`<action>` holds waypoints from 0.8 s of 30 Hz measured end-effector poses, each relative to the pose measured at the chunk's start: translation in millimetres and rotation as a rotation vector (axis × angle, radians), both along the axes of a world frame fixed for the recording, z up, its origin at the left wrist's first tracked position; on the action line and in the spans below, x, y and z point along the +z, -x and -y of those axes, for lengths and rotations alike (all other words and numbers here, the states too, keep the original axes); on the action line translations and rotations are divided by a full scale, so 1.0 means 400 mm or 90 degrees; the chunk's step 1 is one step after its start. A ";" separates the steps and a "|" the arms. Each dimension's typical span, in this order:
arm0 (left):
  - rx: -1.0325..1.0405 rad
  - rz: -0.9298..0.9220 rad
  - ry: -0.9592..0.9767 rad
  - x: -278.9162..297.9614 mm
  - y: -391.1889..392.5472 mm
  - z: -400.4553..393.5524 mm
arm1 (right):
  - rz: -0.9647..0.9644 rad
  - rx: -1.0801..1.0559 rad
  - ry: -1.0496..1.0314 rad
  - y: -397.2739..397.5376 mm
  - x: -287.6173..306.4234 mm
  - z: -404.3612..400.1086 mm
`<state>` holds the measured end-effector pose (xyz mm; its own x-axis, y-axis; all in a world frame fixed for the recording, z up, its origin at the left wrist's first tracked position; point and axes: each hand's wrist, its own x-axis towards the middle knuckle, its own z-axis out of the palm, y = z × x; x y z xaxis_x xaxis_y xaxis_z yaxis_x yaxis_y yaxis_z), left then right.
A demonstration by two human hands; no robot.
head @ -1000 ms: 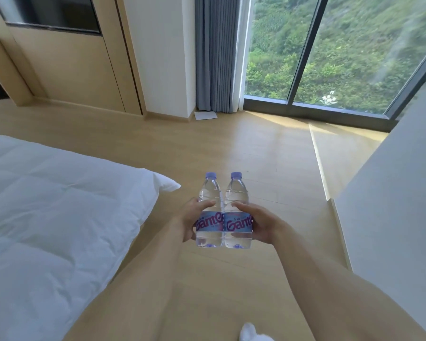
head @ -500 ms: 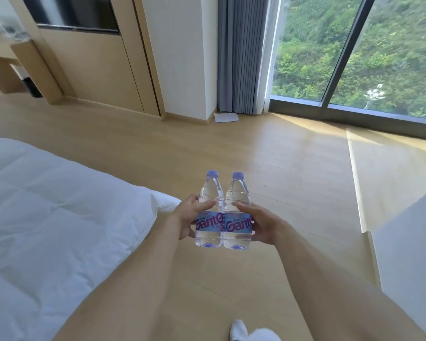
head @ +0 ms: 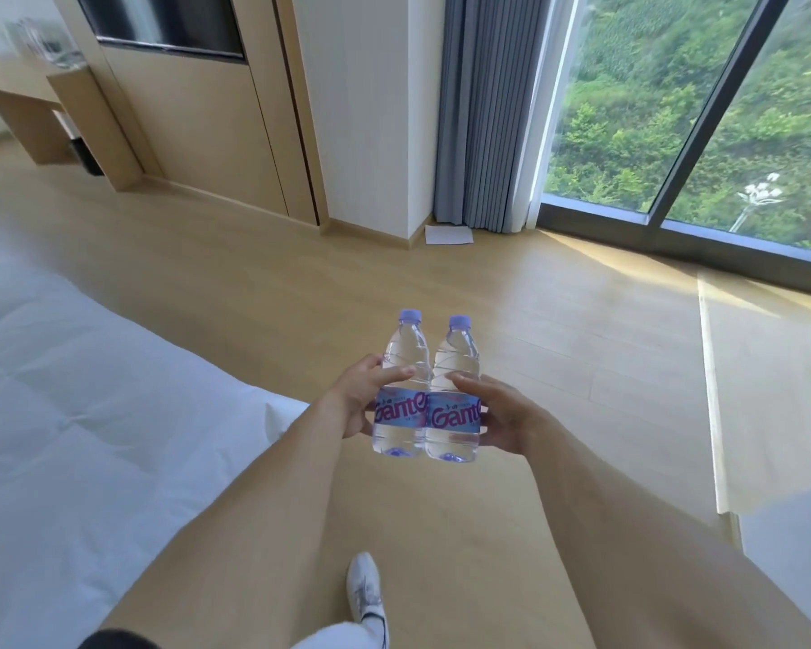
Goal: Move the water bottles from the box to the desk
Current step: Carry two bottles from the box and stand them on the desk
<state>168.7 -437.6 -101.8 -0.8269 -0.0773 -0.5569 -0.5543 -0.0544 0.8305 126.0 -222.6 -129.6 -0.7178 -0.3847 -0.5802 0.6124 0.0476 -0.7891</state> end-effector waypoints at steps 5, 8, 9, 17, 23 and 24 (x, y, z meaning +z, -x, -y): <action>0.014 -0.027 -0.028 -0.017 0.162 0.044 | -0.022 -0.003 -0.022 0.171 0.007 0.043; 0.007 -0.027 -0.050 -0.041 0.280 0.083 | -0.027 -0.013 -0.050 0.287 0.011 0.079; 0.004 -0.028 -0.056 -0.046 0.324 0.097 | -0.028 -0.017 -0.061 0.326 0.012 0.094; 0.008 -0.029 -0.077 -0.031 0.638 0.260 | -0.054 -0.007 -0.120 0.647 0.043 0.272; 0.052 -0.023 -0.059 -0.010 0.774 0.403 | -0.048 0.067 -0.108 0.823 0.049 0.427; 0.065 -0.024 -0.056 -0.006 0.794 0.432 | -0.045 0.086 -0.100 0.854 0.048 0.461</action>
